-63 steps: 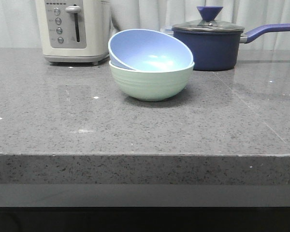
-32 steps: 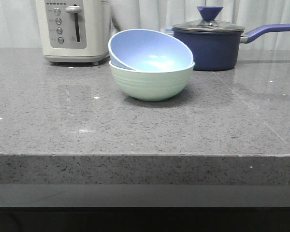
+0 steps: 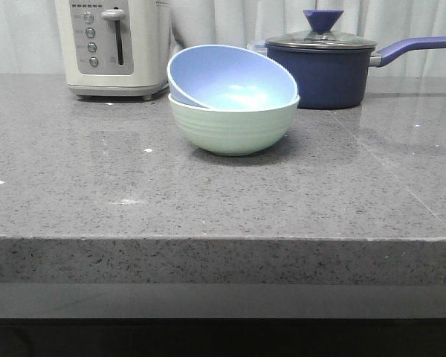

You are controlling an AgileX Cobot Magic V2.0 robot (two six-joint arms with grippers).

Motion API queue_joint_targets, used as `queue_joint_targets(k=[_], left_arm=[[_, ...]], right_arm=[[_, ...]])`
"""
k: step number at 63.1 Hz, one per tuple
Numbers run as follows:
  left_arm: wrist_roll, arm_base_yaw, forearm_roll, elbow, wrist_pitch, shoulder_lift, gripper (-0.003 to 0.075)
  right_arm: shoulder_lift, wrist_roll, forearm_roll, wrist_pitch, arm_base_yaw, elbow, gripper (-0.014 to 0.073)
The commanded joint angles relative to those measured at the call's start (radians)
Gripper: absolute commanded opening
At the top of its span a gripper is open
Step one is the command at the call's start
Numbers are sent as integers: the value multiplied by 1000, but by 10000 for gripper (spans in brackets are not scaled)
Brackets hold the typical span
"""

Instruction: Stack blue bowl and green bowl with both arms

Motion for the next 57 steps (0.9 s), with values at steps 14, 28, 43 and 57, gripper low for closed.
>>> queue_joint_targets(k=[14, 28, 43, 57], left_arm=[[3, -6, -9, 5, -89, -17, -20], [3, -6, -9, 5, -89, -17, -20], [3, -6, -9, 5, -89, -17, -20], [3, -6, -9, 5, -89, -17, -20]], right_arm=[[-20, -6, -54, -53, -6, -16, -63], [-20, -6, 38, -36, -6, -16, -63], [-20, -6, 40, -34, -6, -16, -63], [-20, -7, 108, -24, -5, -16, -63]])
